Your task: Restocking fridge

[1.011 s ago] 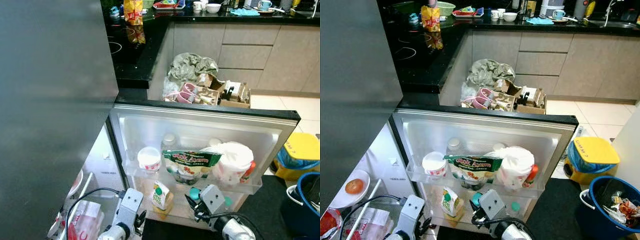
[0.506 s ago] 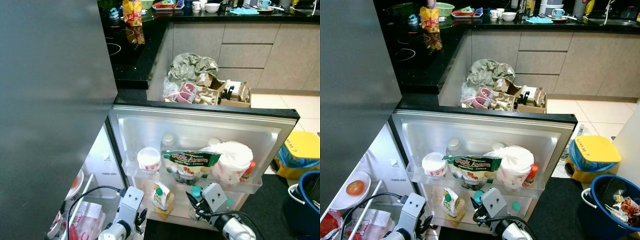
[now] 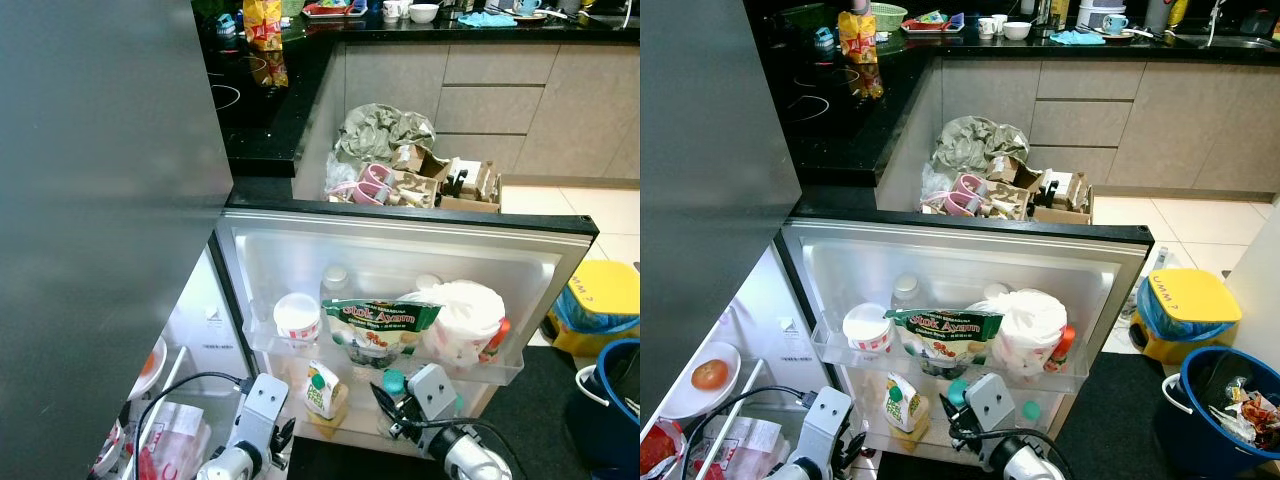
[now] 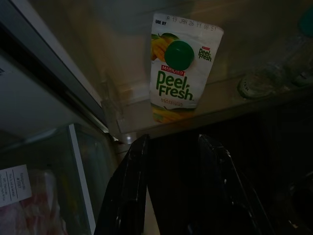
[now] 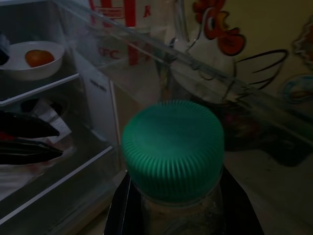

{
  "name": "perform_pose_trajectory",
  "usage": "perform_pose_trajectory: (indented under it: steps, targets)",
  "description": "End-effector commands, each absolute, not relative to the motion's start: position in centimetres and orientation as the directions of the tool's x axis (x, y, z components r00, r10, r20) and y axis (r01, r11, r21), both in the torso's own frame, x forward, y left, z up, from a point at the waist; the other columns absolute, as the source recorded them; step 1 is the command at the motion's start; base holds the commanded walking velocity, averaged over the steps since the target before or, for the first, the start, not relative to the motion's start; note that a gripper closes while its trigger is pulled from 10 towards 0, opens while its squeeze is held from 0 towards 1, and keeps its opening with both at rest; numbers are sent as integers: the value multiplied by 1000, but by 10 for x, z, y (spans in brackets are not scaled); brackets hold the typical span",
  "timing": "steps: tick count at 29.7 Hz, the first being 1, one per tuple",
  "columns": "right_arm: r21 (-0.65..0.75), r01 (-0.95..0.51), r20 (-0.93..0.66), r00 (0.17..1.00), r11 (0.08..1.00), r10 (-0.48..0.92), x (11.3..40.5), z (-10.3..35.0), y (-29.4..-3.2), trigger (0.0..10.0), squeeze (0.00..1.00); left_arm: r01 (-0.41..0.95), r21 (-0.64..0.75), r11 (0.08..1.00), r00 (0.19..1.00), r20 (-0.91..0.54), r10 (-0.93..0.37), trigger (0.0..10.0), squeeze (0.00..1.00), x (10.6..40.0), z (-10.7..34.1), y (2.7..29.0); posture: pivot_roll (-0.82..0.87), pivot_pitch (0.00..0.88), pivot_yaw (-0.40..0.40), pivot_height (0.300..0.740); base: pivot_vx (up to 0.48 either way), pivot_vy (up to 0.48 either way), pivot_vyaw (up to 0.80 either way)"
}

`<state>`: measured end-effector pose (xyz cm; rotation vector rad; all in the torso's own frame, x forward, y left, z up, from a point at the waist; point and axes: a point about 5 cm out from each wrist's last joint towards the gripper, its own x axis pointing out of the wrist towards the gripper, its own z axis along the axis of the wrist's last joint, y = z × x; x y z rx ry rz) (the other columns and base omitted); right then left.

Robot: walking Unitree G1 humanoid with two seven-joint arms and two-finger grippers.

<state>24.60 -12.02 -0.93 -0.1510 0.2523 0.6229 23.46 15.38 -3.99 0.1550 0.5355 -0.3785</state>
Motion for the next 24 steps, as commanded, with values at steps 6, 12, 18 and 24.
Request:
perform_pose_trajectory:
  steps: [6, 12, 18, 24]
  targets:
    - [-62, -603, -280, 775, 795, 566, 247, -9, -118, 10000, 0, 398, 41, 917, 775, -550, -311, 10000, 0, 230, -44, 154, -68, 47, 30, 674, 0, 0, 0]
    - [-59, -609, -267, 773, 791, 575, 248, -7, -117, 10000, 0, 398, 45, 916, 775, -550, -310, 10000, 0, 231, -44, 155, -68, 46, 32, 674, 0, 0, 0]
    - [-52, -613, -259, 771, 788, 582, 251, -5, -115, 10000, 0, 397, 44, 917, 777, -548, -310, 10000, 0, 231, -43, 156, -67, 45, 30, 669, 0, 0, 0]
    - [-59, -599, -244, 784, 799, 570, 254, -2, -116, 10000, 0, 401, 44, 915, 774, -551, -313, 10000, 0, 230, -44, 155, -67, 40, 29, 659, 0, 0, 0]
